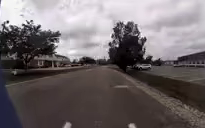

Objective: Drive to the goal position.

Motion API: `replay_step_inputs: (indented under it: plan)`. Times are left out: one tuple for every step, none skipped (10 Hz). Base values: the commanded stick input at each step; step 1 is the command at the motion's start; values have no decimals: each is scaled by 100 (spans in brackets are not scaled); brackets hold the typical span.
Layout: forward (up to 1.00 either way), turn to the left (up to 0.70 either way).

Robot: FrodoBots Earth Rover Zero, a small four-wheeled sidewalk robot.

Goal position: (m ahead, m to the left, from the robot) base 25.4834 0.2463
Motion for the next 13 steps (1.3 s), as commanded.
replay_step_inputs:
  plan:
    - [60,0]
    - [60,0]
    - [60,0]
    - [60,0]
    - [60,0]
    - [60,0]
    - [60,0]
    - [60,0]
    - [60,0]
    - [60,0]
    - [60,0]
    - [60,0]
    - [60,0]
